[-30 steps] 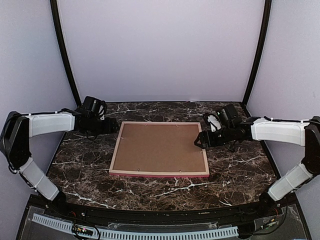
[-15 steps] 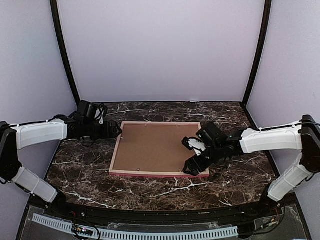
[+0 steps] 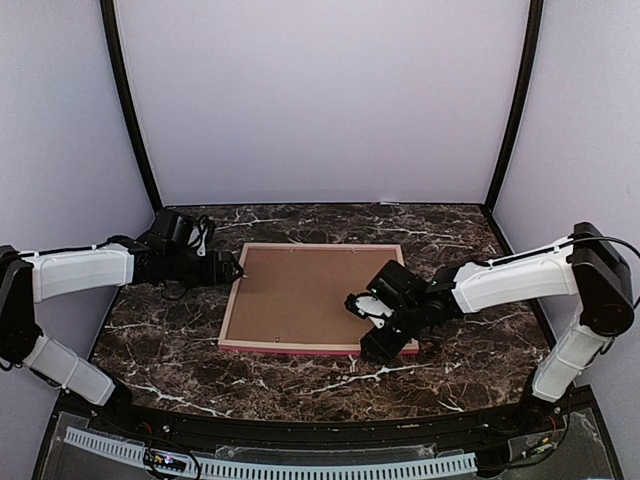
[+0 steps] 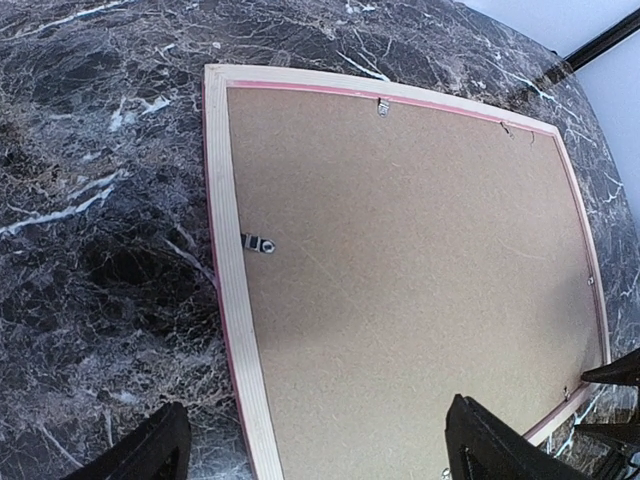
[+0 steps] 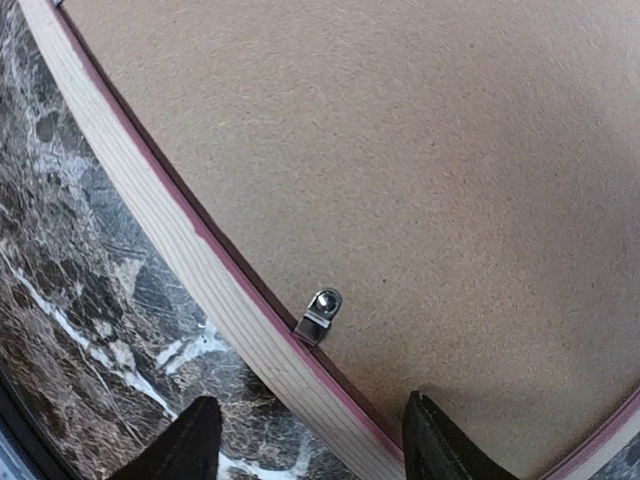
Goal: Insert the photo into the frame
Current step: Pick up the photo frame from the center of the board.
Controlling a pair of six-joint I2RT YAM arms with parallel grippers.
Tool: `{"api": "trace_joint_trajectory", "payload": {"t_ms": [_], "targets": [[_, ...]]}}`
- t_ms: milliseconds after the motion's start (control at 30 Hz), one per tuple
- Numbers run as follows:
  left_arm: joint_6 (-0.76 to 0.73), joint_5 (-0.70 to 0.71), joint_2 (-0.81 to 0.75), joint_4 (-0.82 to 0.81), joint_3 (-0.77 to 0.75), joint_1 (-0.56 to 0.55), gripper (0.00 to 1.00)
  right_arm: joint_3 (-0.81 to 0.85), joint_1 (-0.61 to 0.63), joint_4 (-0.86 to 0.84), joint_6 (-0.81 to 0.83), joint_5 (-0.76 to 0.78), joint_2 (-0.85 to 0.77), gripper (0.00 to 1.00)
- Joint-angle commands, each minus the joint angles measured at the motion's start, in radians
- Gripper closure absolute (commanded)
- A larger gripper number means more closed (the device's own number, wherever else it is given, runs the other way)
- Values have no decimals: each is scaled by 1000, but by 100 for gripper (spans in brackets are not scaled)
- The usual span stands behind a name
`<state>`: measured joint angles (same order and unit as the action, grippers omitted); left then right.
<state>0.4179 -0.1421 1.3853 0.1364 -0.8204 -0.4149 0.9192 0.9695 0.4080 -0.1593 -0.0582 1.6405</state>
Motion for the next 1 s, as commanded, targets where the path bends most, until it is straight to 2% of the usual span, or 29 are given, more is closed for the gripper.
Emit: {"api": "trace_joint_trajectory", "payload": {"t_ms": [0,333,500,600,800,967], "targets": [[10,-16,-26,2,27,-4,9,17,30,30,6,48,19,44],[-10,-28,-56,38,22,-9,9,-11,104,26,-28,134,9,60],[-24,-27,-77,45,9,-29,9,-18,118,-29,-24,96,13,69],[-44,-1,-101,39,21,-56,9,-32,117,-53,-20,76,4,69],[-96,-3,-134,26,37,-105,9,-64,119,-38,-26,110,-4,62],[-152,-38,-154,-4,43,-144,9,-58,126,-32,-29,126,9,71]]}}
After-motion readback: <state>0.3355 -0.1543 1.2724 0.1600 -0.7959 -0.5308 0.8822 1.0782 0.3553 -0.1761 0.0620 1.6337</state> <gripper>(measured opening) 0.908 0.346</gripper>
